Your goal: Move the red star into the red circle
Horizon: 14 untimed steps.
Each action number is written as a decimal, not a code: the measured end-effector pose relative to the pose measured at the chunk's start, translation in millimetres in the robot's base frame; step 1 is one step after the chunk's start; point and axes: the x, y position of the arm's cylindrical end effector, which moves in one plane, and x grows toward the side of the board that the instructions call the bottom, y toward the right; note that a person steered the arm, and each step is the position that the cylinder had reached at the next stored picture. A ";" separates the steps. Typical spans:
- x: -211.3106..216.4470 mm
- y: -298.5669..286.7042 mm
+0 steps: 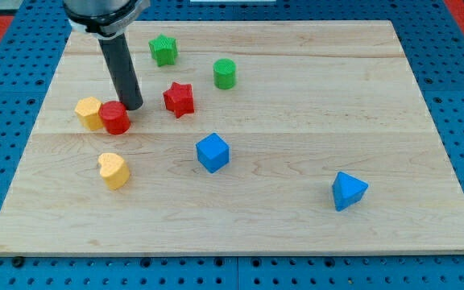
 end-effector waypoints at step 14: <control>83.4 67.8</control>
